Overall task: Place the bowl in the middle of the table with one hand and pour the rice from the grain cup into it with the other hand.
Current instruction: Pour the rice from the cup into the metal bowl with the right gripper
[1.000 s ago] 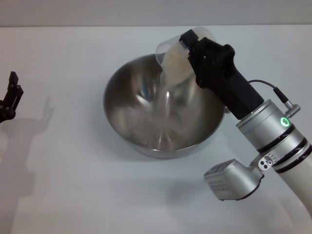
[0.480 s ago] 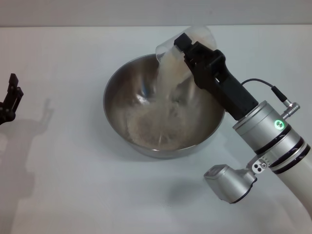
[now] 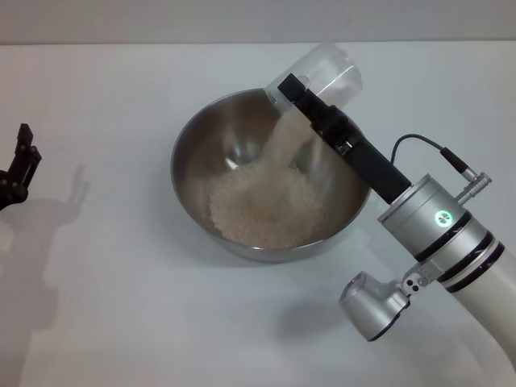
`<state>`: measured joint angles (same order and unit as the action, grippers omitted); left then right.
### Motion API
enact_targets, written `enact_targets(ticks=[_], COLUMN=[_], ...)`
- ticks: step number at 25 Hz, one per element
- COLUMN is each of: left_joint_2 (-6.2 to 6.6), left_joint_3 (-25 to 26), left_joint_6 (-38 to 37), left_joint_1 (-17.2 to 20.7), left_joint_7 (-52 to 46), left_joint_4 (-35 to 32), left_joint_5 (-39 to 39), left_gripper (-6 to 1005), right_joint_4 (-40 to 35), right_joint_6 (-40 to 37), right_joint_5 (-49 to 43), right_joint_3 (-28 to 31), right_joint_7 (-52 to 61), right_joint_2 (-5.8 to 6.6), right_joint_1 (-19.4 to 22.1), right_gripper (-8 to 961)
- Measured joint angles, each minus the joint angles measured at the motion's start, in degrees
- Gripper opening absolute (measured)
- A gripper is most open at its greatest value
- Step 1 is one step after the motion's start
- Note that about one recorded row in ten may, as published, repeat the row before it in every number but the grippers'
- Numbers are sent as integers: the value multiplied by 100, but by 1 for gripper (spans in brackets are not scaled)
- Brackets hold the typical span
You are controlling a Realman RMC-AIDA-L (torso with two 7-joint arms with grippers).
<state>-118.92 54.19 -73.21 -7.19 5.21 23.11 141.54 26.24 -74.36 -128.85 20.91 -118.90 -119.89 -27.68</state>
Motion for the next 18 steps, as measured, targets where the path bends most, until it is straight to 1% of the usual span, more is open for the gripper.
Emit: enact_targets(ticks=[1,2,6,11,15,18], left_joint_2=[0,0,0,0,0,0], left_joint_3=[-2,-2,-9,-17,-76,-79], left_joint_6=[0,0,0,0,-5,-8], left_joint_1=[0,0,-1,11,14,16], left_joint_7=[-1,-1,-3,-3,-3,-3], left_joint_4=[0,0,2,28,44,50], left_joint_5=[-1,-1,-3,7,-3,-5], left_gripper=[813,813,813,813,813,813], right_joint_4=[10,10,58,61,80,188], right_joint_6=[3,3,62,72,76,67], right_joint_5=[0,0,0,0,0,19], right_joint_3=[0,0,-39,-132,-143,-134], right_joint_7=[-258,-258,-895,-1404,-1490,-1197], right_joint_2=[0,0,0,0,0,1], right_joint_1=[0,0,-21,-33,-35,-19], right_gripper=[17,17,17,16,16,16])
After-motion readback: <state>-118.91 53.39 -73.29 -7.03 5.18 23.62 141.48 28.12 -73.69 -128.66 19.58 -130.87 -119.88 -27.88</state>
